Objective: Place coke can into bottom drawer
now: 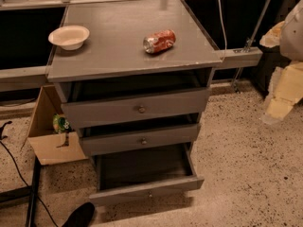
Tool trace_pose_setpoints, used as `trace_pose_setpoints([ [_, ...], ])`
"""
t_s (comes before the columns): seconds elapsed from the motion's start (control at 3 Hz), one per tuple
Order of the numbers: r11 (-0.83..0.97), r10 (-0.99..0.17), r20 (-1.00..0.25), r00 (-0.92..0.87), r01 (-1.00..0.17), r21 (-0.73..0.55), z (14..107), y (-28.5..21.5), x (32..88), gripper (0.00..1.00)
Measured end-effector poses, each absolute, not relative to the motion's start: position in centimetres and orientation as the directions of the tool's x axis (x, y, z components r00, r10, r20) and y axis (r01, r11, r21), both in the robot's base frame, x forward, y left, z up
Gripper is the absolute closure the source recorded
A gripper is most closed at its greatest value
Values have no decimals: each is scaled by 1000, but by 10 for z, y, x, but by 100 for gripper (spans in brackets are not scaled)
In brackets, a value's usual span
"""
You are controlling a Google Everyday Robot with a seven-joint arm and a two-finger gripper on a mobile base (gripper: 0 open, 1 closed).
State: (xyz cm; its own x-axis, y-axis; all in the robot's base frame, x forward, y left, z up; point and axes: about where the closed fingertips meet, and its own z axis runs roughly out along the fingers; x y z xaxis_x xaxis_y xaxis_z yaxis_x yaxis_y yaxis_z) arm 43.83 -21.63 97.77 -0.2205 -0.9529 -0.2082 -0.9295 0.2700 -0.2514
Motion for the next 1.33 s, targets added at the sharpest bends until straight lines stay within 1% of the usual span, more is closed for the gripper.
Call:
trace_pose_setpoints([
  [0.33, 269, -953, -208, -220, -929, -252, 978, -216, 438, 0],
  [1.0, 130, -980, -191, -63, -923, -361, 984, -191, 484, 0],
  [1.33, 48, -984, -176, 26, -914, -403, 985, -179, 518, 0],
])
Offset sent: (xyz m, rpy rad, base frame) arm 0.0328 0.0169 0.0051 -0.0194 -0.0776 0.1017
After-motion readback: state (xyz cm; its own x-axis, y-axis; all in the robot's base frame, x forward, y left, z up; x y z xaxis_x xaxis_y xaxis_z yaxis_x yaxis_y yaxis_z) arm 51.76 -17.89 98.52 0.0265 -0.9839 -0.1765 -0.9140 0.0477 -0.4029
